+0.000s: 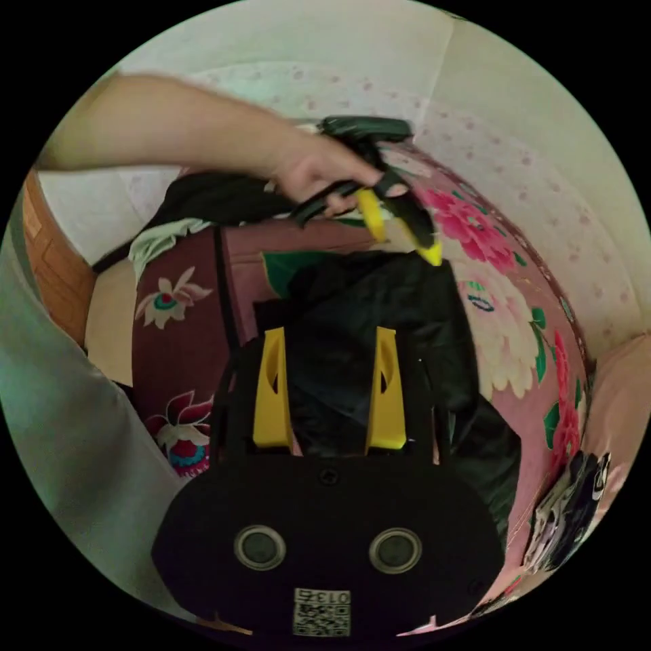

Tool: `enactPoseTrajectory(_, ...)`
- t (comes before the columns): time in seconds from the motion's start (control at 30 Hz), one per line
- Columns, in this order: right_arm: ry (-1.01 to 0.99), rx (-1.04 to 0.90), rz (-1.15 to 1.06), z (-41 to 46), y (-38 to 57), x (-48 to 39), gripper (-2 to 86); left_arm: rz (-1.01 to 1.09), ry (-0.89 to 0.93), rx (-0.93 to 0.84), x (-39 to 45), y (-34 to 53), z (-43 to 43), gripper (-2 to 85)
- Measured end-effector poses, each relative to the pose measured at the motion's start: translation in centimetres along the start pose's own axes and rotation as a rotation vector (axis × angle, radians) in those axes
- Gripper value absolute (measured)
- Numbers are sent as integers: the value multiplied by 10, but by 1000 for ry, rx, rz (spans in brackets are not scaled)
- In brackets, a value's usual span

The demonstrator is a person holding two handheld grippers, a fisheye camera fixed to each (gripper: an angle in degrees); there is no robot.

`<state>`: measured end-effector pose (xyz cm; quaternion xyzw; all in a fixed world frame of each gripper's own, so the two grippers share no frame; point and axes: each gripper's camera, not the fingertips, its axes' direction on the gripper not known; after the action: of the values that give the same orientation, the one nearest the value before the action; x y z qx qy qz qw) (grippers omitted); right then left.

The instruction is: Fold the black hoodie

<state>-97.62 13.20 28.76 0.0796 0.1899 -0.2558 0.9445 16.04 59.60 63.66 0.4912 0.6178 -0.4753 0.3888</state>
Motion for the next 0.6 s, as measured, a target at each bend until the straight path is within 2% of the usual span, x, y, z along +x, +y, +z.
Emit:
enactPoseTrajectory(0.13, -66, -185, -53, 70, 27, -44, 237, 18, 99, -228, 18, -41, 72, 284)
enactPoseTrajectory(0.17, -66, -141, -52, 70, 40, -50, 238, 62, -12, -224, 32, -45, 78, 260)
enactPoseTrajectory(0.23, -85, -150, -44, 68, 50, -51, 232, 77, -66, -244, 47, -50, 92, 236)
enactPoseTrajectory(0.3, -84, -148, -56, 68, 60, -52, 213, 94, -108, -267, 60, -56, 106, 174)
enactPoseTrajectory(0.37, -82, -126, -22, 64, 75, -47, 120, 114, -93, -309, 75, -64, 124, 149)
enactPoseTrajectory(0.43, -39, -136, 69, 62, 84, -32, 83, 153, -108, -333, 87, -71, 135, 119)
enactPoseTrajectory(0.6, -72, -173, 242, 55, 114, 4, 53, 215, -30, -355, 121, -86, 148, 61)
